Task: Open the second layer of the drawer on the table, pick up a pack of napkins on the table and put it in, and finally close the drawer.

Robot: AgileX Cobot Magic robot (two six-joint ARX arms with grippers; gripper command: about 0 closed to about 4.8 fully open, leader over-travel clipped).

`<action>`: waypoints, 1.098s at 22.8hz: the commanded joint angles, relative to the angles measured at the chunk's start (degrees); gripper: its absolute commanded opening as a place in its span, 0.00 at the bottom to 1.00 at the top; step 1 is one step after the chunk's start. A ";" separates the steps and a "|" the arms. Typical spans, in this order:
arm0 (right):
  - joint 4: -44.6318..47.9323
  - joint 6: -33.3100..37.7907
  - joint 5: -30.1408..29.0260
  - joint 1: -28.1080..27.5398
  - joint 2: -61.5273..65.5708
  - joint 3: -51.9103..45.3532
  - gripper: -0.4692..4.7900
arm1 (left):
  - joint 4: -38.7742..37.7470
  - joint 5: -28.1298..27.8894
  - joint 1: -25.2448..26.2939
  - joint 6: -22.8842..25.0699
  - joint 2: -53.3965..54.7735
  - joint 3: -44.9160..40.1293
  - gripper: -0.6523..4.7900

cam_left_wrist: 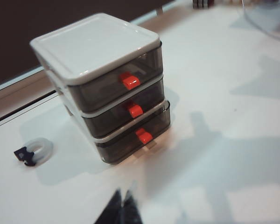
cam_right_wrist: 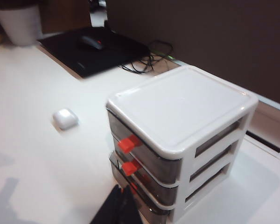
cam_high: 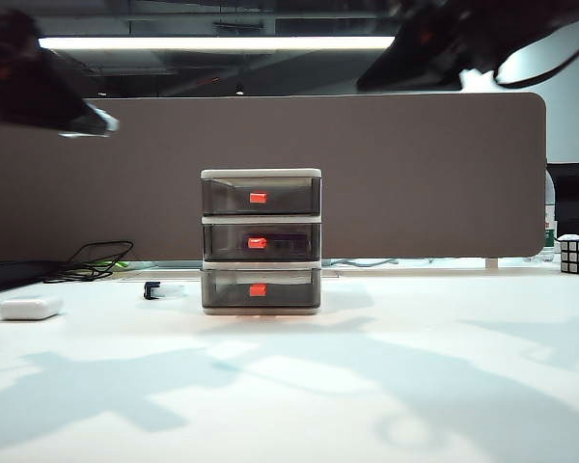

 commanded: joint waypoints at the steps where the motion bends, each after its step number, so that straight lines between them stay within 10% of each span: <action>1: 1.81 1.25 2.89 0.55 -6.93 -9.51 0.08 | 7.39 -1.81 0.09 -7.04 -10.01 -8.00 0.11; 6: 2.67 5.44 8.68 3.93 -17.90 -24.17 0.08 | 7.41 -5.09 0.02 -15.17 -26.75 -19.80 0.11; 25: 2.27 8.70 18.49 4.35 -42.77 -44.17 0.08 | -5.97 -10.21 -0.15 -10.91 -43.41 -20.35 0.11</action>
